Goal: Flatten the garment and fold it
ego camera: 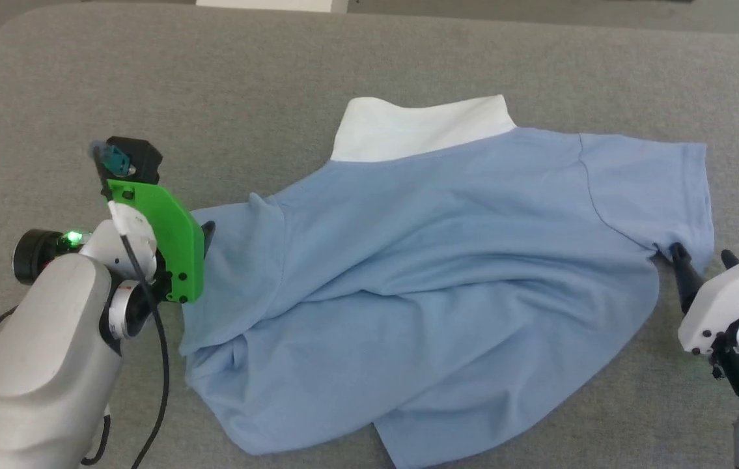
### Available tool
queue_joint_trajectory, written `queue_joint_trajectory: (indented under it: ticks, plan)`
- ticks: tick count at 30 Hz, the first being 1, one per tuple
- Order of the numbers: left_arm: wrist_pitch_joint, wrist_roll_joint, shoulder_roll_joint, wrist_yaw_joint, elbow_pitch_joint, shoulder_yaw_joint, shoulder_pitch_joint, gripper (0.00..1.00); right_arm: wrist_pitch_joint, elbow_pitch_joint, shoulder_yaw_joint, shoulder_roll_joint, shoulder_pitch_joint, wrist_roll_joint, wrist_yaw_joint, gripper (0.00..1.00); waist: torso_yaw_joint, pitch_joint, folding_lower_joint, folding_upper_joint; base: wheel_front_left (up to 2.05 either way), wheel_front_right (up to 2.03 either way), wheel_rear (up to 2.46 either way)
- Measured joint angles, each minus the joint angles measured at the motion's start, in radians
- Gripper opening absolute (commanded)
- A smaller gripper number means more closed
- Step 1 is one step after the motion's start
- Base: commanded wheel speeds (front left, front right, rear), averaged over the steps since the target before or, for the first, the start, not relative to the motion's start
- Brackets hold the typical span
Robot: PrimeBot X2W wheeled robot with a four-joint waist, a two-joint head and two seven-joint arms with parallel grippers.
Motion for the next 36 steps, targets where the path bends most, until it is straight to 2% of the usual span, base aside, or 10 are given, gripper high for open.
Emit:
queue_joint_trajectory:
  ticks: [4,8,9,10,16,20,25,28,32,36]
  plan:
    - [0.016,-0.008,-0.019,-0.008,0.102,-0.008,-0.010,1.00,0.003,-0.017,-0.003,-0.004,0.000,0.000,0.000,1.00,-0.014,0.026,0.0000,0.0000,0.00,0.00,0.00]
    - [0.053,-0.035,-0.025,-0.017,0.146,-0.006,-0.030,1.00,0.004,-0.027,-0.009,-0.006,0.000,0.000,0.000,1.00,-0.023,0.046,0.0000,0.0000,0.00,0.00,0.00]
    - [0.055,-0.053,-0.029,-0.018,0.151,0.002,-0.033,0.20,0.007,-0.027,-0.009,-0.006,0.000,0.000,0.000,1.00,-0.024,0.048,0.0000,0.0000,0.00,0.00,0.00]
    - [0.053,-0.057,-0.029,-0.021,0.154,0.004,-0.034,0.00,0.008,-0.028,-0.010,-0.006,0.000,0.000,0.000,1.00,-0.025,0.050,0.0000,0.0000,0.00,0.00,0.00]
    - [-0.071,-0.098,-0.055,-0.020,0.159,0.067,-0.017,0.00,0.014,-0.029,-0.008,-0.008,-0.007,0.001,0.000,1.00,-0.016,0.049,0.0000,0.0000,0.00,0.00,0.00]
    - [-0.192,-0.118,-0.055,0.004,0.085,0.138,0.024,0.00,0.050,-0.039,0.009,-0.063,-0.067,0.000,0.000,1.00,-0.016,0.059,0.0000,0.0000,0.00,0.00,0.00]
    - [-0.301,-0.123,-0.051,0.043,-0.084,0.195,0.108,0.00,0.209,-0.007,0.073,-0.191,-0.233,-0.040,0.000,1.00,-0.014,0.093,0.0000,0.0000,0.00,0.00,0.00]
    - [-0.332,-0.123,-0.059,0.067,-0.180,0.205,0.158,0.00,0.296,0.042,0.129,-0.244,-0.331,-0.053,0.000,1.00,-0.010,0.119,0.0000,0.0000,0.00,0.00,0.00]
    - [-0.342,-0.119,-0.071,0.088,-0.267,0.200,0.190,0.00,0.413,0.109,0.208,-0.279,-0.392,-0.051,0.000,1.00,0.004,0.153,0.0000,0.0000,0.00,0.00,0.00]
    - [-0.342,-0.113,-0.079,0.104,-0.307,0.190,0.198,0.00,0.459,0.131,0.258,-0.297,-0.401,-0.025,0.000,1.00,0.030,0.174,0.0000,0.0000,0.00,0.00,0.00]
